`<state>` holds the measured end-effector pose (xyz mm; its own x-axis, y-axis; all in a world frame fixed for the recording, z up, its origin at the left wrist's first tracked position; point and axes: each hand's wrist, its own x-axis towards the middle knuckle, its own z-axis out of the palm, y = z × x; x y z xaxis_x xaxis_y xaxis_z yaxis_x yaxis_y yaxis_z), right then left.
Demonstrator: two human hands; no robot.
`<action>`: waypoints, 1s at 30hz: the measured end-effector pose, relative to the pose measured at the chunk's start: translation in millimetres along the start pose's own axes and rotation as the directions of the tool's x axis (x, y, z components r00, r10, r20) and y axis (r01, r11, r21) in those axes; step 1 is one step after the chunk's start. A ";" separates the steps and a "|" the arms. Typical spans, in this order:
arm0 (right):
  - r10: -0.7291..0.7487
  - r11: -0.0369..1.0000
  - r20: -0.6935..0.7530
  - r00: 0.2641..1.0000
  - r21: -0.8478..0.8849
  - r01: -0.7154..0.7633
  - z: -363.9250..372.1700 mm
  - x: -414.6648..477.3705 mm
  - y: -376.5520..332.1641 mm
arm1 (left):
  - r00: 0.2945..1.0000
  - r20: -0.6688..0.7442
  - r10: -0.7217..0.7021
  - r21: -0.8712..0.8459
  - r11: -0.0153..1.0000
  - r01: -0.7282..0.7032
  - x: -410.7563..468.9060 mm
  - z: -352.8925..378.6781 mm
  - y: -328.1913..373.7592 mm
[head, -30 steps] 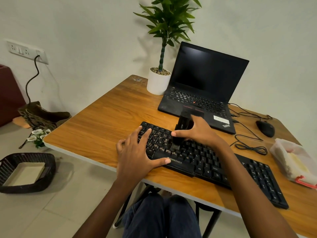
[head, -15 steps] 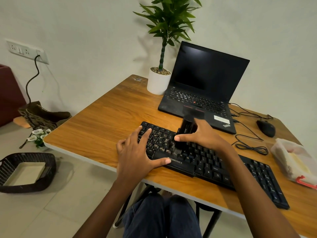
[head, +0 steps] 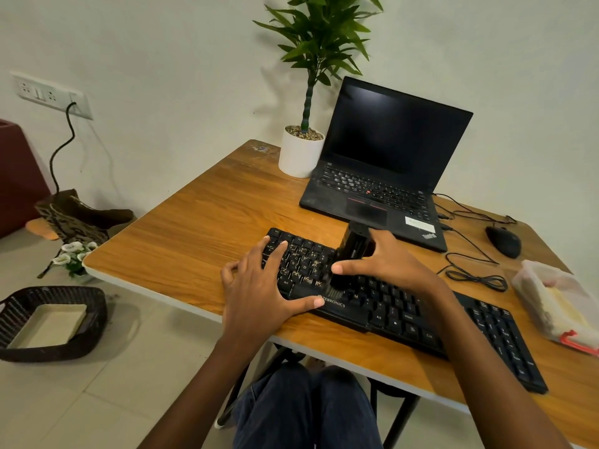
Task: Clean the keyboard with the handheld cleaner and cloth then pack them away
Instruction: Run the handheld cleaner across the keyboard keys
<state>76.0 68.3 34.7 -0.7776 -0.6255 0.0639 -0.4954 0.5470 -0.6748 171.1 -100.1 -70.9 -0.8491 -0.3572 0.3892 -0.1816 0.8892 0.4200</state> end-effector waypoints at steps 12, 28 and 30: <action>-0.026 0.994 -0.028 0.999 -0.107 0.023 0.5 -10.7 -2.7 | 1.000 0.023 0.002 0.003 1.000 -0.002 -0.1 -0.5 -0.2; 0.076 0.997 0.114 0.991 -0.006 -0.075 -13.6 -38.9 11.7 | 0.999 0.036 -0.007 0.010 1.000 0.007 0.7 -0.9 -0.3; 0.102 0.994 0.133 0.986 -0.040 -0.098 -30.2 -50.7 18.2 | 0.999 0.041 -0.006 0.014 1.000 0.005 1.0 -1.4 0.4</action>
<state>94.7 126.8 41.4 -0.7656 -0.6347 -0.1043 -0.4321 0.6276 -0.6476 170.8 -100.5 -69.2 -0.8676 -0.3504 0.3529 -0.1929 0.8911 0.4107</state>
